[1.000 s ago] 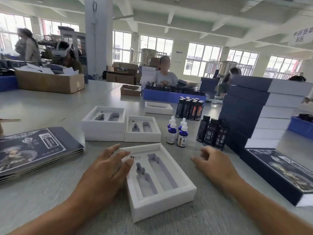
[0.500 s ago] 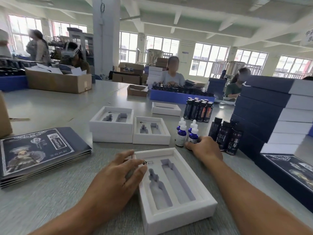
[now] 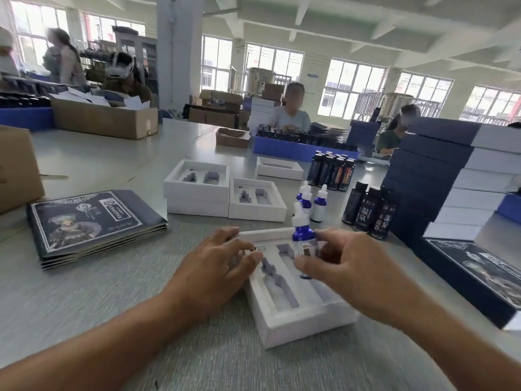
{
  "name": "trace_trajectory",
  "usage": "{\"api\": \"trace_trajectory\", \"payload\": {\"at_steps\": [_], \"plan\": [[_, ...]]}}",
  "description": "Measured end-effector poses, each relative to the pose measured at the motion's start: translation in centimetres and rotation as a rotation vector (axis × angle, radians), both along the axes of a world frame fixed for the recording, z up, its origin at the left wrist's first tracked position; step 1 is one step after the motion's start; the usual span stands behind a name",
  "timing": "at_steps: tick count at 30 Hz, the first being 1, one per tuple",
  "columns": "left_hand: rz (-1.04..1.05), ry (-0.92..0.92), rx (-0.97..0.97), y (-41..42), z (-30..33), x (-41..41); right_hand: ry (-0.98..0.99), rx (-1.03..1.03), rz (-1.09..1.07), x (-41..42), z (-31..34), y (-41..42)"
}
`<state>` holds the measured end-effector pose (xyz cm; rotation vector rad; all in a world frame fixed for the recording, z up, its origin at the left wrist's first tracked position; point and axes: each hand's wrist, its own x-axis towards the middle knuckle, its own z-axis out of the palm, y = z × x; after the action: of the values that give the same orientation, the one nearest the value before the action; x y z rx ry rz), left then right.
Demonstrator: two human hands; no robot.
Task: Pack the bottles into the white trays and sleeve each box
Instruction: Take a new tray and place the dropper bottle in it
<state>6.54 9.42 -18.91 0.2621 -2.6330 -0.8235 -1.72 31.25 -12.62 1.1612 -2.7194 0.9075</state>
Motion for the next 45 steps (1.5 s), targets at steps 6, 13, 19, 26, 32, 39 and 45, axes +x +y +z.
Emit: {"api": "trace_trajectory", "payload": {"at_steps": [6, 13, 19, 26, 32, 39, 45], "plan": [[-0.008, -0.002, -0.021, 0.1, 0.0, 0.3, 0.225, 0.171, -0.051, 2.6, -1.3, -1.5], [-0.016, -0.006, -0.023, -0.2, 0.1, 0.3, 0.108, 0.167, 0.049, 2.9, -1.3, -1.1], [-0.019, 0.022, -0.025, -0.3, 0.0, 0.2, 0.069, 0.129, 0.084, 2.6, -1.7, -0.3], [-0.029, 0.009, -0.012, -0.3, 0.0, 0.3, 0.038, 0.084, 0.118, 2.5, -2.1, 0.2], [-0.032, 0.007, -0.012, -0.2, 0.1, 0.5, -0.012, 0.216, 0.124, 2.2, -1.2, -0.1], [-0.024, 0.000, -0.020, -0.1, 0.0, 0.3, -0.051, 0.306, 0.112, 2.5, -0.4, -0.6], [-0.028, 0.009, -0.006, -0.2, -0.1, 0.2, -0.107, 0.297, 0.068, 2.5, -0.2, -1.1]]}}
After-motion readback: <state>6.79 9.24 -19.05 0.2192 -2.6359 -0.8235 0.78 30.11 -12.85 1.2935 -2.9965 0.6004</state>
